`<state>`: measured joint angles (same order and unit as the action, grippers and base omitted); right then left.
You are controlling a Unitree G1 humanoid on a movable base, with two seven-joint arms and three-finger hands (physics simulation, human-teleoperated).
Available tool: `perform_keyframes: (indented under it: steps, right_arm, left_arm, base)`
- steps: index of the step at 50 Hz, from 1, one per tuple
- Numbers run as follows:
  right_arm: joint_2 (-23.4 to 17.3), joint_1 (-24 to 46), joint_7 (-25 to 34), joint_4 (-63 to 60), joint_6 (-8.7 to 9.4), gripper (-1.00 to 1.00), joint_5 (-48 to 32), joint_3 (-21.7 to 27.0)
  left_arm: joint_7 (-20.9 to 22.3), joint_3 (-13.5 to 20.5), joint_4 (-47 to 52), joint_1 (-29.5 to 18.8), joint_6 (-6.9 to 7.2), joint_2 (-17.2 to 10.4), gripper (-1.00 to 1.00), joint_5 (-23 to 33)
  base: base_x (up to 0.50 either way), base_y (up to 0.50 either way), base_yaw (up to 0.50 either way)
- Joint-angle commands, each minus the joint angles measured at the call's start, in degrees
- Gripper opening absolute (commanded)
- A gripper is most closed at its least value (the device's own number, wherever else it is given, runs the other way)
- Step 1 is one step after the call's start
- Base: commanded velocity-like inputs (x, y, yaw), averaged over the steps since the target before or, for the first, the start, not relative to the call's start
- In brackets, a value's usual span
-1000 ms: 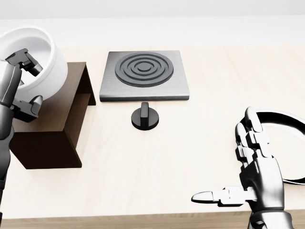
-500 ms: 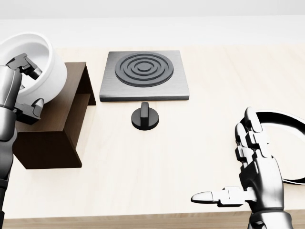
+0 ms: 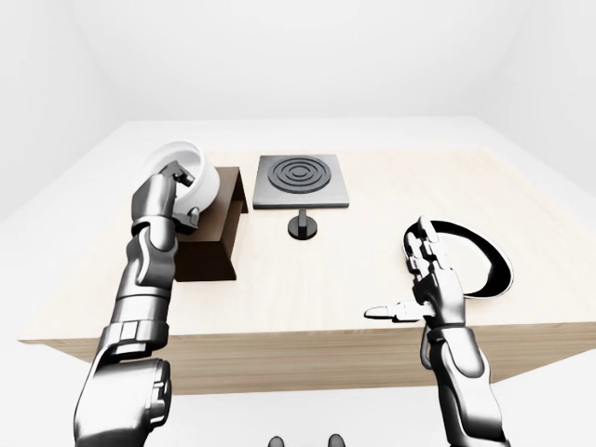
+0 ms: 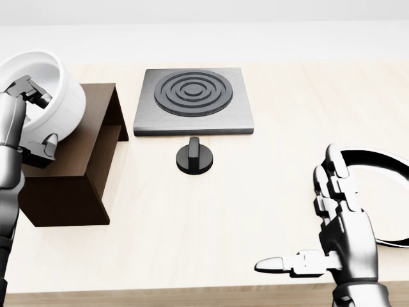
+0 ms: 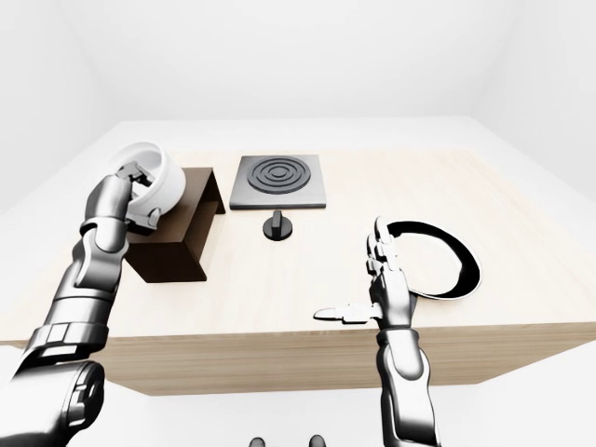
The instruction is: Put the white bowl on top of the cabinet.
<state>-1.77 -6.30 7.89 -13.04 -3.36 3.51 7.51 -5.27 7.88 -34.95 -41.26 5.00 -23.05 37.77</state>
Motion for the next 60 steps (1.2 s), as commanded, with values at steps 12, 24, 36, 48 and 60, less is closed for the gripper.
perform_keyframes:
  steps: [12, 24, 36, 48, 60]
  right_arm:
    - [0.05, -0.23, 0.01, 0.21, -0.51, 1.0, -0.24, -0.25]
    - [0.09, -0.29, -0.1, 0.2, -0.54, 1.0, -0.44, -0.47]
    - [0.12, -0.43, 0.0, -0.01, -0.5, 1.0, -0.43, -0.46]
    - [0.13, -0.43, 0.05, 0.27, -0.77, 1.0, -0.5, -0.55]
    - [0.09, -0.32, 0.1, 0.37, -0.79, 1.0, -0.45, -0.51]
  left_arm:
    - [-5.99, -0.18, -5.21, -1.74, 0.0, -0.08, -1.0, -1.54]
    - [-8.14, -0.96, -10.43, -3.49, 0.0, 0.56, -1.0, -2.59]
    - [-6.1, -1.86, -7.08, -3.06, 0.0, 1.13, 1.0, -0.83]
    - [-5.59, -1.62, -5.0, -2.2, 0.0, 1.47, 1.0, 0.06]
    - [-6.03, -1.42, -5.31, -2.3, 0.0, 1.56, 1.0, -0.12]
  base:
    - [0.0, 0.0, 0.0]
    - [0.0, 0.0, 0.0]
    - [0.0, 0.0, 0.0]
    - [0.0, 0.0, 0.0]
    - [0.0, 0.0, 0.0]
